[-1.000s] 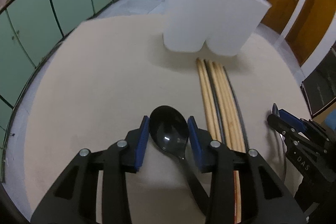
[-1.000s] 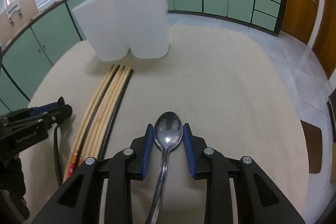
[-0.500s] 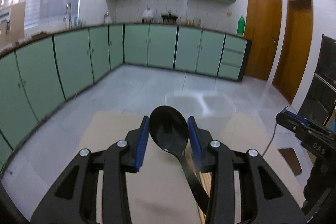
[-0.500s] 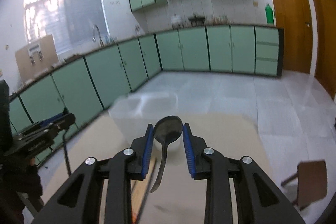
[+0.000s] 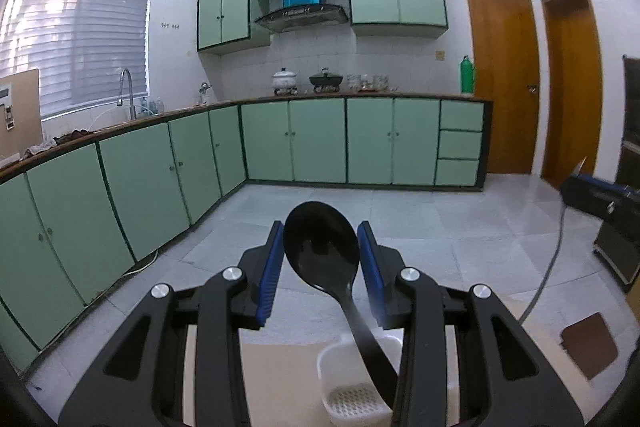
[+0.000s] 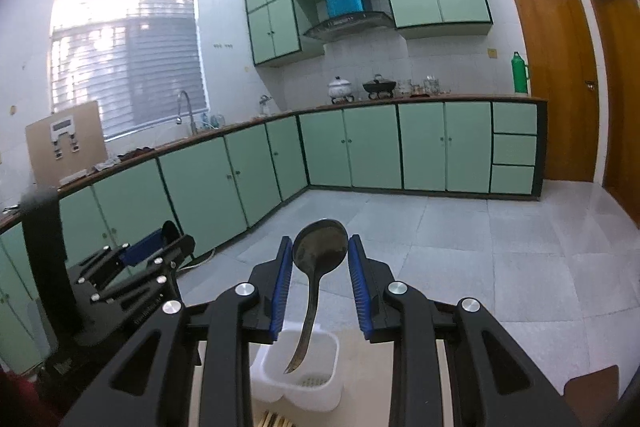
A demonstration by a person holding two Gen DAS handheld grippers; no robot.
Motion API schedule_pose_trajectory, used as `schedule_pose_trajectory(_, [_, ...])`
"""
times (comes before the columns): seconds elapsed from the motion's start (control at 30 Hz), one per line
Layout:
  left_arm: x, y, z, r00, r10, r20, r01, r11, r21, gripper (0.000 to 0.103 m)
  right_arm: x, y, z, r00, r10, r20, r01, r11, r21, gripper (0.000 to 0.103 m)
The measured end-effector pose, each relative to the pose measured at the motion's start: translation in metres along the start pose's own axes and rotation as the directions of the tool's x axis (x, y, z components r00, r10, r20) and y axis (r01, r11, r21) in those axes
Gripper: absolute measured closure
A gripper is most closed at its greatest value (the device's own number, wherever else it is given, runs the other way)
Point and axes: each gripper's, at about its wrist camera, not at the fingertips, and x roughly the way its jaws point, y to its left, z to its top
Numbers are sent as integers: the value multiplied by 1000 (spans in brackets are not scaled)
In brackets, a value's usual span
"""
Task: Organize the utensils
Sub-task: 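Carry both spoons over the white holder and open both tools to drop them in, then grasp the black chopstick end with the right tool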
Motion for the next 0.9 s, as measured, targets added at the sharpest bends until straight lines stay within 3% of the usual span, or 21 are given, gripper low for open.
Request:
schedule_pose_trajectory(0.17, [38,-3,-18,999,9,-42,-8,1000,15,67,44,-6,-16,995,-47,-83,46,999,-14,75])
schedule_pose_trajectory(0.3, [50,0,-32,995,-32,-92,33,999,0,66,69,-7,-40,985,-27,-171,24,1000,-16,74])
schedule_pose_trajectory(0.37, [45,9,-40,995,-39,-94,38,999,-13,61,70,-10,-49,983,-12,-182,12,1000,-1,69])
schedule_pose_trajectory(0.4, [40,12,-42,995,-39,-90,38,999,-18,60,69,-12,-51,983,-15,-182,17,1000,6,60])
schedule_pose_trajectory(0.53, [10,28,-52,996,-29,-84,28,999,-15,54,50,-25,-63,982,-34,-185,44,998,53,52])
schedule_pose_trajectory(0.7, [-41,39,-86,989,-35,-141,33,999,-15,40,6,-32,-91,978,-64,-201,79,995,68,37])
schedule_pose_trajectory(0.8, [-73,40,-123,975,-56,-216,54,998,-19,35,-25,-27,-119,971,-69,-229,88,993,76,31])
schedule_pose_trajectory(0.9, [-101,38,-164,953,-73,-293,69,997,-24,34,-56,-14,-163,954,-79,-290,99,994,56,30])
